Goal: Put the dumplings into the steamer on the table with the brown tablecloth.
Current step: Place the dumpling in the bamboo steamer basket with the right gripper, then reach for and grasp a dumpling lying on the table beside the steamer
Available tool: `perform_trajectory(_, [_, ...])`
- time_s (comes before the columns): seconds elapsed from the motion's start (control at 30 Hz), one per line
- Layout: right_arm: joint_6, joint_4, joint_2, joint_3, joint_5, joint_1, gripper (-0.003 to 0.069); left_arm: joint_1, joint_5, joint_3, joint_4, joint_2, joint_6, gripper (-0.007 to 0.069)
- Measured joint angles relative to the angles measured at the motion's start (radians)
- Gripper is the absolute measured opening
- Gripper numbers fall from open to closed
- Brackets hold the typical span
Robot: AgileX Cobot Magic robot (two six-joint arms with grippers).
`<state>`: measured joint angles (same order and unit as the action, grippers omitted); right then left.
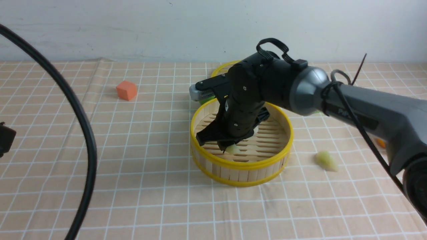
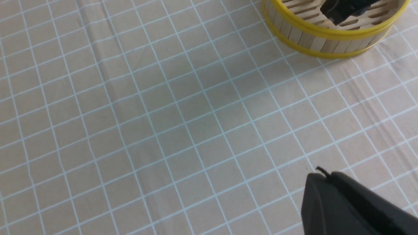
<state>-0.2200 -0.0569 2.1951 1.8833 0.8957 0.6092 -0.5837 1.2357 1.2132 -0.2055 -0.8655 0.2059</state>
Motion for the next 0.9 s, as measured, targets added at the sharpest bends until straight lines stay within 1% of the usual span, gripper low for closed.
perform_trajectory(0.1, [-0.001,-0.006,0.007,0.004,0.009,0.000,0.0225,0.000,0.008,0.000,-0.012,0.000,0.000,-0.0014])
perform_trajectory(0.13, [-0.001,-0.006,0.009,0.007,0.010,0.000,0.0247,0.000,0.009,0.000,-0.017,0.000,0.000,-0.0014])
perform_trajectory(0.23, [-0.001,-0.006,0.009,0.007,0.038,0.000,0.0343,0.000,0.009,0.000,-0.023,0.000,0.000,-0.0014])
perform_trajectory(0.27, [0.000,-0.007,0.000,0.007,0.054,0.000,0.0389,0.000,0.009,0.000,-0.025,0.000,0.000,-0.0014])
perform_trajectory(0.33, [0.004,-0.008,-0.011,0.007,0.073,0.000,0.0419,0.000,0.009,0.000,-0.025,0.000,0.000,-0.0014])
perform_trajectory(0.37, [0.022,-0.008,-0.035,0.007,0.103,0.000,0.0451,0.000,0.009,0.000,-0.025,0.000,0.000,-0.0014])
perform_trajectory(0.4, [0.025,-0.008,-0.040,0.007,0.108,0.000,0.0455,0.000,0.009,0.000,-0.025,0.000,0.000,-0.0014])
perform_trajectory(0.43, [0.055,-0.008,-0.082,0.007,0.149,0.000,0.0479,0.000,0.009,0.000,-0.025,0.000,0.000,-0.0014])
perform_trajectory(0.47, [0.076,-0.008,-0.113,0.007,0.176,-0.003,0.0488,0.000,0.009,0.000,-0.025,0.000,0.000,-0.0014])
perform_trajectory(0.57, [0.120,-0.005,-0.194,-0.009,0.228,-0.021,0.0497,0.000,0.009,0.000,-0.025,0.000,0.000,-0.0014])
perform_trajectory(0.63, [0.145,-0.005,-0.286,-0.078,0.248,-0.073,0.0498,0.000,0.009,0.000,-0.025,0.000,0.000,-0.0014])
perform_trajectory(0.73, [0.171,-0.005,-0.364,-0.203,0.231,-0.171,0.0498,0.000,0.009,0.000,-0.025,0.001,0.000,-0.0014])
perform_trajectory(0.77, [0.173,-0.005,-0.369,-0.213,0.227,-0.171,0.0498,0.000,0.009,0.000,-0.025,0.001,0.000,-0.0014])
perform_trajectory(0.8, [0.202,-0.003,-0.393,-0.299,0.186,-0.241,0.0498,0.000,0.009,0.000,-0.024,0.001,0.000,-0.0014])
perform_trajectory(0.9, [0.257,0.024,-0.391,-0.401,0.090,-0.321,0.0501,0.000,0.008,0.000,-0.024,-0.002,0.000,-0.0014])
